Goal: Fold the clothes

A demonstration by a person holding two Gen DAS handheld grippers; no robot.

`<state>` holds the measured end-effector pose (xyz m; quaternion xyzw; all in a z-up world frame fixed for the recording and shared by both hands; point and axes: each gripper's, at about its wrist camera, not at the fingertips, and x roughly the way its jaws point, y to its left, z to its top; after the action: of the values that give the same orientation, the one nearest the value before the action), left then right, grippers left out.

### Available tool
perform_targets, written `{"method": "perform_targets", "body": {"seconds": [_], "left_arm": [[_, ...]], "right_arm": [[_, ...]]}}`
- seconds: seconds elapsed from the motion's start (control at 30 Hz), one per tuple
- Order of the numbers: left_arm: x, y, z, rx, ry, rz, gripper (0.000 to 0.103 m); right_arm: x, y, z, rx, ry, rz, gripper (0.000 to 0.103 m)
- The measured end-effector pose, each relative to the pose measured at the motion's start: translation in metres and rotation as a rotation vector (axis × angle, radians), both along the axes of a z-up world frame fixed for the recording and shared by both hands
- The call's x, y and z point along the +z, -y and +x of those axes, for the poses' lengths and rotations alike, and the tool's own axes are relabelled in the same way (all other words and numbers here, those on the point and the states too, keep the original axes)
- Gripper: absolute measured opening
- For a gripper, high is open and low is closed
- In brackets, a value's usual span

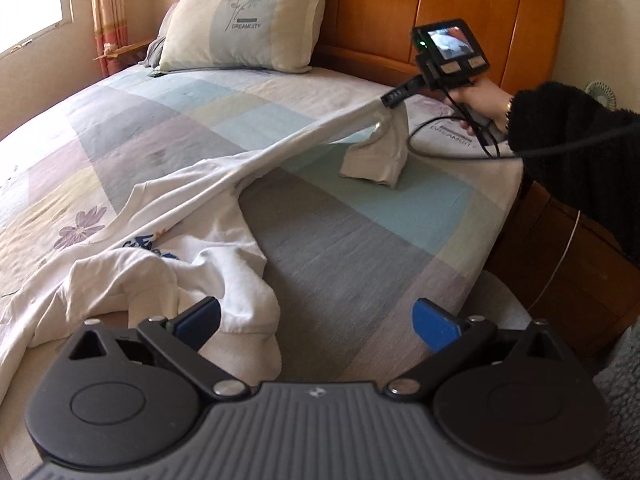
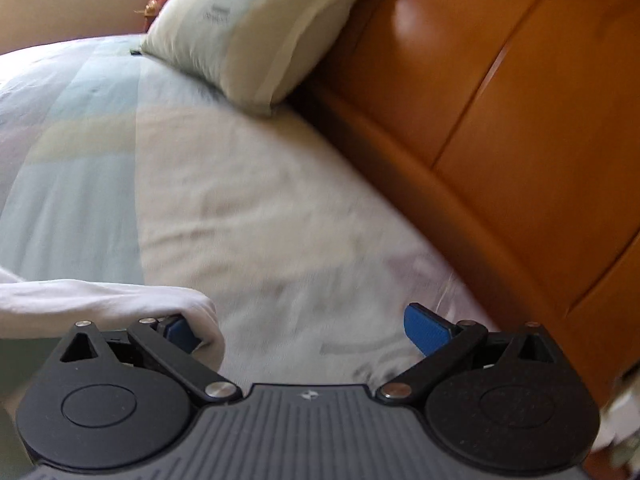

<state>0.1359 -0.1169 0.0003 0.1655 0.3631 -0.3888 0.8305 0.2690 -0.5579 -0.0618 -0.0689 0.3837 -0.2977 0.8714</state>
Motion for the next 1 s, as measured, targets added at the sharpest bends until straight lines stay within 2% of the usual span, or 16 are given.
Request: {"method": "perform_targets", "body": {"seconds": [0.07,0.1,0.23,0.43,0.5,0.6,0.67,0.73,0.87,1.0], "left_arm": [[-0.001,0.0,-0.001,-0.001,-0.003,-0.004,0.102],[-0.001,0.001,-0.001,-0.001,-0.005,-0.006,0.102],[-0.004,0.005,0.001,-0.008,-0.023,0.003,0.102],[-0.003,0.008,-0.004,-0.021,-0.024,0.007,0.102],[-0.003,0.008,-0.003,-0.016,-0.028,0.005,0.102],[-0.004,0.009,-0.001,-0.008,-0.034,-0.001,0.102],[-0.005,0.01,0.0,-0.008,-0.037,-0.005,0.102],[-0.005,0.009,-0.001,-0.016,-0.04,-0.009,0.102],[-0.005,0.006,-0.001,-0.014,-0.041,-0.007,0.102],[-0.007,0.0,0.004,0.009,-0.053,-0.018,0.102]], "right_arm": [[-0.001,-0.012,0.0,0.026,-0.039,-0.072,0.103],[-0.004,-0.016,-0.002,0.039,-0.052,-0.063,0.103],[-0.028,-0.006,-0.006,0.091,-0.1,0.138,0.103],[-0.037,0.029,0.0,-0.029,-0.156,0.13,0.103],[-0.022,0.031,-0.002,-0.04,-0.141,0.018,0.103],[0.005,0.017,-0.013,-0.029,-0.069,-0.168,0.103],[0.009,0.006,-0.019,-0.028,-0.057,-0.258,0.103],[0.002,0.002,-0.025,-0.015,-0.119,-0.273,0.103],[-0.026,0.014,-0.043,-0.051,-0.304,-0.214,0.103],[-0.033,0.034,-0.068,-0.136,-0.376,-0.192,0.103]]}}
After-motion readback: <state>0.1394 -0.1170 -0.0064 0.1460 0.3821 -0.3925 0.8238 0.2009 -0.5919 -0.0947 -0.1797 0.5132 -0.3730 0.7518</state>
